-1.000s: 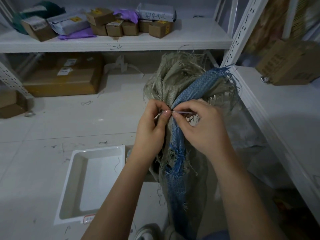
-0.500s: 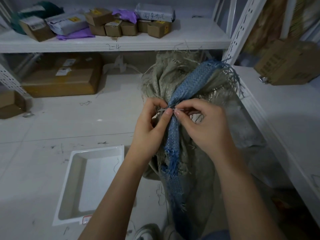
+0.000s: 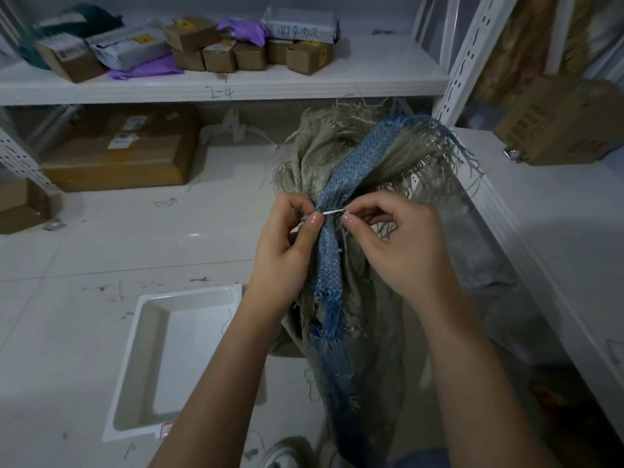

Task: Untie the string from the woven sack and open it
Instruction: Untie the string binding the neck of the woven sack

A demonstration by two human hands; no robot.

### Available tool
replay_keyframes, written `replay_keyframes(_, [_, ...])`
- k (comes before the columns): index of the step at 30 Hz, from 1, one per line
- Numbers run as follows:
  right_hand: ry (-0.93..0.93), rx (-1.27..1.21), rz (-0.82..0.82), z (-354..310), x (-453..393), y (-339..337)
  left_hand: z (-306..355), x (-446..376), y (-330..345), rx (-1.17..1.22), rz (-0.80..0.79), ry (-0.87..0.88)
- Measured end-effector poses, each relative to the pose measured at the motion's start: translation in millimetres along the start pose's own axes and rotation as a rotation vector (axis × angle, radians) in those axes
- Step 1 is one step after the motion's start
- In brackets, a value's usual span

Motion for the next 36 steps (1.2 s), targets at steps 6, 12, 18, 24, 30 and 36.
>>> replay_keyframes(6, [0.004, 0.001, 0.003, 2, 1, 0, -1, 1, 3, 0.010, -0.014, -0.004])
replay_keyframes(12, [0.007, 0.008, -0.016, 4, -1, 3, 0, 0, 2, -0.008, 0.005, 0.012])
replay_keyframes(18, [0.099, -0.091, 0.021, 8, -11, 7, 4, -3, 8, -0.012, 0.093, 0.022])
replay_keyframes(24, [0.116, -0.117, -0.058, 18, -22, 25, -7, -31, 8, -0.154, 0.090, 0.082])
replay_keyframes(30, [0.268, 0.036, -0.225, 111, 4, 86, -112, 8, 11, -0.168, -0.018, -0.113])
replay_keyframes(36, [0.414, 0.078, -0.299, 217, 49, 156, -236, 73, 16, -0.195, -0.075, -0.367])
Point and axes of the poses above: each hand's wrist, its own x-axis away from the middle knuckle, its own y-axis out of the palm, z = x × y, the point moved 7 cm from there along -x, towards the middle knuckle, and after that the axes turned 8 degrees about y, right-handed, at the moved point
